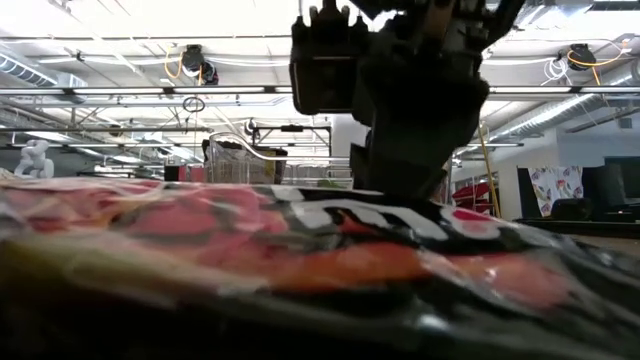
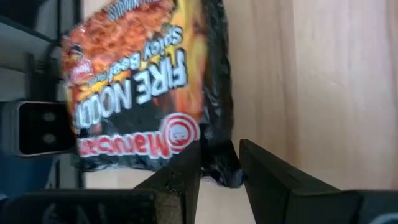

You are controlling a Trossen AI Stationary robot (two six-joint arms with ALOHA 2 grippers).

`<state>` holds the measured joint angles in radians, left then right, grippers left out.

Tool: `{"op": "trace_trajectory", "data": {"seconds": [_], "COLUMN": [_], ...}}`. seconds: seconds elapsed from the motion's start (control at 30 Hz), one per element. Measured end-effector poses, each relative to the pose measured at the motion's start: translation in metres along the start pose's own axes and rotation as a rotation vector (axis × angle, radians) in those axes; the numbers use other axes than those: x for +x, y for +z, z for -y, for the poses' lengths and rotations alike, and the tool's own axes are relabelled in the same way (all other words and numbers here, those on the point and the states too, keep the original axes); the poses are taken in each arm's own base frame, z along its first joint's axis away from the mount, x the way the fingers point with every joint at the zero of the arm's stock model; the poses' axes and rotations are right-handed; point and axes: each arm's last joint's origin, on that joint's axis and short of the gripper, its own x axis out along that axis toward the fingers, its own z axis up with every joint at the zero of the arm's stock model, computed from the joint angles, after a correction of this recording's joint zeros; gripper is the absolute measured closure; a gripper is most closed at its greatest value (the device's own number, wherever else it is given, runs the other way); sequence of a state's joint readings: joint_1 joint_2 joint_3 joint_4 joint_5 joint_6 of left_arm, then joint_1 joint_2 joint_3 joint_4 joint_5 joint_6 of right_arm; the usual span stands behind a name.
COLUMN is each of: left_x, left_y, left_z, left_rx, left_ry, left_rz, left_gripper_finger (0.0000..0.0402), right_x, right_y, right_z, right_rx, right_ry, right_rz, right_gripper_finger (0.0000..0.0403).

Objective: Sort Maruchan noodles
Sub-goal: Put the black noodle pack into the top left transparent bin

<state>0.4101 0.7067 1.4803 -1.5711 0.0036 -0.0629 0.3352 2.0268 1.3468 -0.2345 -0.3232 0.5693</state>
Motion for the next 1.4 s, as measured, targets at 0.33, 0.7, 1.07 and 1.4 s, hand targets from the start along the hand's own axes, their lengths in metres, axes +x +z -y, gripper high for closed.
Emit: {"op": "trace_trajectory", "data": {"seconds": [0.33, 0.7, 1.07, 1.4], "left_x": [0.000, 0.000, 0.000, 0.000], "left_y": [0.000, 0.000, 0.000, 0.000], "left_z": [0.000, 0.000, 0.000, 0.000], "left_rx": [-0.001, -0.001, -0.001, -0.001], "left_ry": [0.000, 0.000, 0.000, 0.000], "left_rz": [0.000, 0.000, 0.000, 0.000], "left_gripper_finger": [0.0380, 0.0380, 0.0380, 0.0380], "right_x": [0.006, 0.003, -0.042, -0.087], "right_y": [0.002, 0.003, 0.014, 0.024], "right_z": [0.001, 0.000, -0.021, -0.031], "right_rx": [-0.035, 0.036, -0.002, -0.092], "right_ry": [0.009, 0.010, -0.042, -0.189], "right_rz": [0.027, 0.030, 0.215, 0.436], "right_gripper_finger": [0.0319, 0.0402, 0.0403, 0.0403]}}
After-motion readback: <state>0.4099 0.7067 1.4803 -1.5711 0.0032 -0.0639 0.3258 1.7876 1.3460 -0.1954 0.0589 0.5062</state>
